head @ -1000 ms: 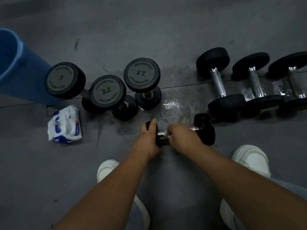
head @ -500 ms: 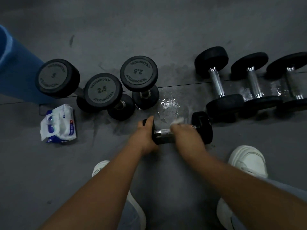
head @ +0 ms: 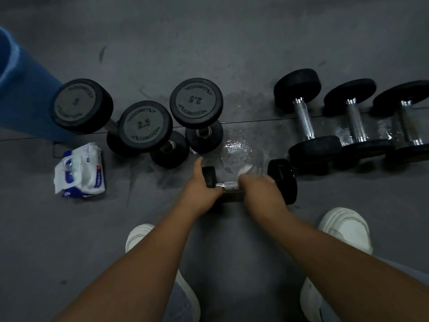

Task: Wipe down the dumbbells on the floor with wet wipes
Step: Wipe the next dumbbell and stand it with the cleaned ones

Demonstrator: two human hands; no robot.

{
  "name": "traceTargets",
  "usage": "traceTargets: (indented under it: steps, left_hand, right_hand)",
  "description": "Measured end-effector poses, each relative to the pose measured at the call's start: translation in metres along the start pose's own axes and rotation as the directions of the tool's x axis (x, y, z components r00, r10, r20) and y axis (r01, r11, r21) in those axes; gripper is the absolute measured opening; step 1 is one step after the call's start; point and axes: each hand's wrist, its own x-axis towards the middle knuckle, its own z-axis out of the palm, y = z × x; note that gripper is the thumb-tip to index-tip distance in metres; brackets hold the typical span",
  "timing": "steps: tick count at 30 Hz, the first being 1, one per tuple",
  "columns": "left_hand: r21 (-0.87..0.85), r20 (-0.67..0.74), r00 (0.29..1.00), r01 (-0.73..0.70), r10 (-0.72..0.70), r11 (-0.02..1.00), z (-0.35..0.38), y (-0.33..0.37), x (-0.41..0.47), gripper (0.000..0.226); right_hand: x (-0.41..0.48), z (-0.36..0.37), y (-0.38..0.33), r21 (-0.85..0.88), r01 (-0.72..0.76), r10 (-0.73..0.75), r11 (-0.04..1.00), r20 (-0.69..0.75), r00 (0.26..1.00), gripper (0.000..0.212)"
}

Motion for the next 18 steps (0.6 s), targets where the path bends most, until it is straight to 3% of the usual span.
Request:
traceTargets:
  steps: [3, 6, 8, 9, 11, 14, 18]
  left_hand:
    - [-0.139, -0.002, 0.997, 0.082, -0.083, 0.987, 0.002, -0.003, -0.001, 0.099]
    - [-0.157, 0.004, 0.995, 0.096, -0.096, 0.983, 0.002, -0.006, 0.002, 0.102]
    - [-0.160, 0.010, 0.995, 0.103, -0.103, 0.982, 0.001, -0.005, 0.004, 0.106]
    - [-0.167, 0.018, 0.994, 0.111, -0.109, 0.980, 0.001, -0.003, 0.004, 0.107]
    - [-0.167, 0.000, 0.992, 0.125, -0.126, 0.978, 0.004, -0.001, 0.002, 0.103]
    - [-0.094, -0.102, 0.984, 0.134, -0.143, 0.987, 0.009, 0.004, -0.004, 0.095]
    - [0.011, -0.153, 0.980, 0.133, -0.130, 0.991, 0.010, 0.015, -0.022, 0.083]
  right_hand:
    - [-0.006, 0.009, -0.004, 0.045, 0.178, -0.182, 0.983, 0.103, 0.978, 0.036]
    - [0.002, 0.004, 0.006, 0.084, 0.018, -0.014, 0.996, -0.047, 0.999, 0.032]
    - [0.000, 0.006, 0.001, -0.044, 0.069, -0.068, 0.997, 0.005, 0.998, 0.048]
    - [-0.001, 0.006, -0.001, -0.043, 0.139, -0.136, 0.989, 0.065, 0.989, 0.056]
    - [0.001, -0.006, 0.002, 0.076, 0.098, -0.108, 0.992, 0.137, 0.985, 0.060]
    - [0.007, -0.021, 0.013, 0.138, 0.001, -0.010, 0.990, 0.061, 0.998, 0.055]
    - [-0.003, -0.036, 0.006, 0.118, 0.039, -0.039, 0.992, -0.005, 0.999, 0.053]
